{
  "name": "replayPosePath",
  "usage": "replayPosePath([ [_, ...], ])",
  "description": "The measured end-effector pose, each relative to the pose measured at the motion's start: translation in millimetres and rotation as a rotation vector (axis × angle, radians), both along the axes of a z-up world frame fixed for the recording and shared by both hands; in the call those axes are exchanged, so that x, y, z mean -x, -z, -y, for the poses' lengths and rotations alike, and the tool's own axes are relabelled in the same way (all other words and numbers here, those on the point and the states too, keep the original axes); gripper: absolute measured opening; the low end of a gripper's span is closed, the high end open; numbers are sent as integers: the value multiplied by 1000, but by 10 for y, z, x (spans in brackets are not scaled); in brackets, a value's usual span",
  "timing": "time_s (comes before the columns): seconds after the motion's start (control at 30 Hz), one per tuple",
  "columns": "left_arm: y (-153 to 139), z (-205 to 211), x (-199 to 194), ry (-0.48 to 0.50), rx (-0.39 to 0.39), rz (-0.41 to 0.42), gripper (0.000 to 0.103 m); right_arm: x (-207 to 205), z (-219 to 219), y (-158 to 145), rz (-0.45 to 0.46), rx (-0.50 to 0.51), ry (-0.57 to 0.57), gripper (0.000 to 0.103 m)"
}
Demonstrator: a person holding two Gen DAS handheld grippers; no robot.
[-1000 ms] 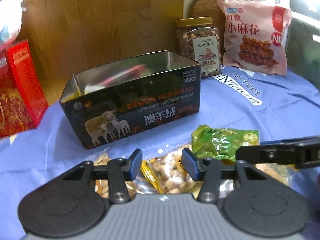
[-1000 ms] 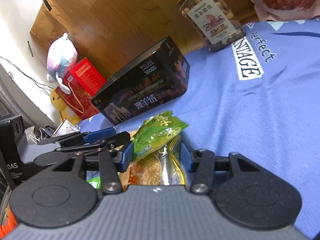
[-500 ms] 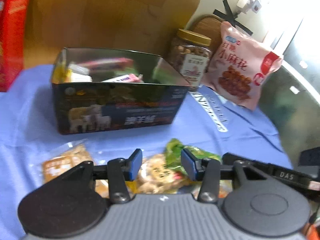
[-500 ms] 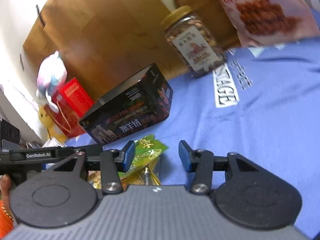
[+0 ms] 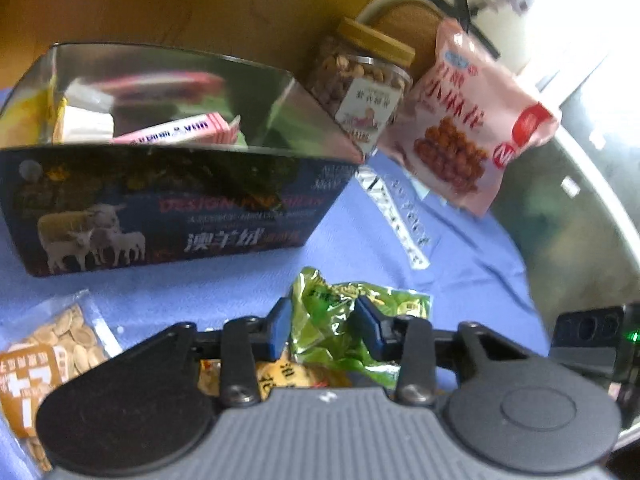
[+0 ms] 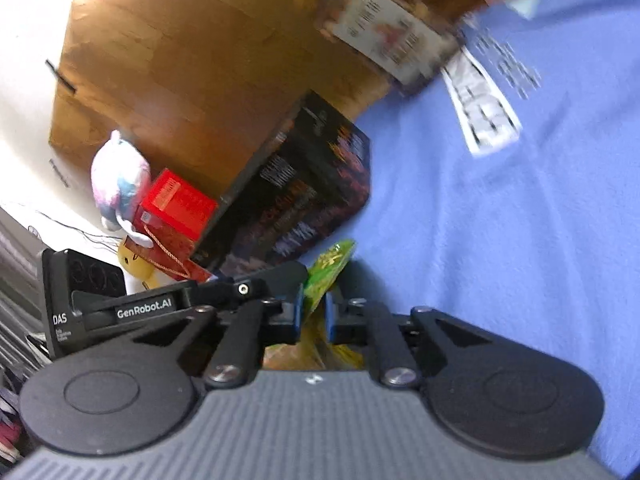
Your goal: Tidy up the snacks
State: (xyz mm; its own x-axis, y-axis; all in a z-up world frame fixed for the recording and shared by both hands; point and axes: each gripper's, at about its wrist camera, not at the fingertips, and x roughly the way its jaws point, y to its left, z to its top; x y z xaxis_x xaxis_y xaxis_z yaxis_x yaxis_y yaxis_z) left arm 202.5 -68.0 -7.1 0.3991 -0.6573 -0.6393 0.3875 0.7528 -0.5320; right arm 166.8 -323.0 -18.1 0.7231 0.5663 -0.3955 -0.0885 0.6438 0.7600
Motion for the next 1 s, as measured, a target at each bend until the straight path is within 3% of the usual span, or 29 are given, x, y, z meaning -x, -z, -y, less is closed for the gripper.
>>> replayPosePath([
  [0.13, -246, -167, 77, -35, 59, 54, 34, -17, -73, -186, 68, 20, -22, 13],
  [0.33, -677, -395, -12, -109, 56, 200, 34, -134, -250, -577, 216, 56, -67, 13],
  [0.53, -641, -468, -513, -218, 29, 190, 36, -707, -512, -700, 260, 156, -68, 14],
  [0.63, -551, -439, -582, -241, -26, 186, 36, -864, -684, -691, 281, 311, -32, 25],
  [0.67, -535, -456, -530, -246, -29, 191, 36, -860, -734, -709, 301, 388, 3, 38],
  [0.73, -527, -509, -427, -241, -13, 204, 36, -771, -722, -757, 343, 469, 70, 42],
  [0.9, -548, -640, 37, -190, -7, 221, 36, -302, -370, -791, 354, 385, 93, 42],
  [1.0, -460, -602, 332, -110, -19, 161, 36, 34, -193, -668, 297, 328, 86, 42],
])
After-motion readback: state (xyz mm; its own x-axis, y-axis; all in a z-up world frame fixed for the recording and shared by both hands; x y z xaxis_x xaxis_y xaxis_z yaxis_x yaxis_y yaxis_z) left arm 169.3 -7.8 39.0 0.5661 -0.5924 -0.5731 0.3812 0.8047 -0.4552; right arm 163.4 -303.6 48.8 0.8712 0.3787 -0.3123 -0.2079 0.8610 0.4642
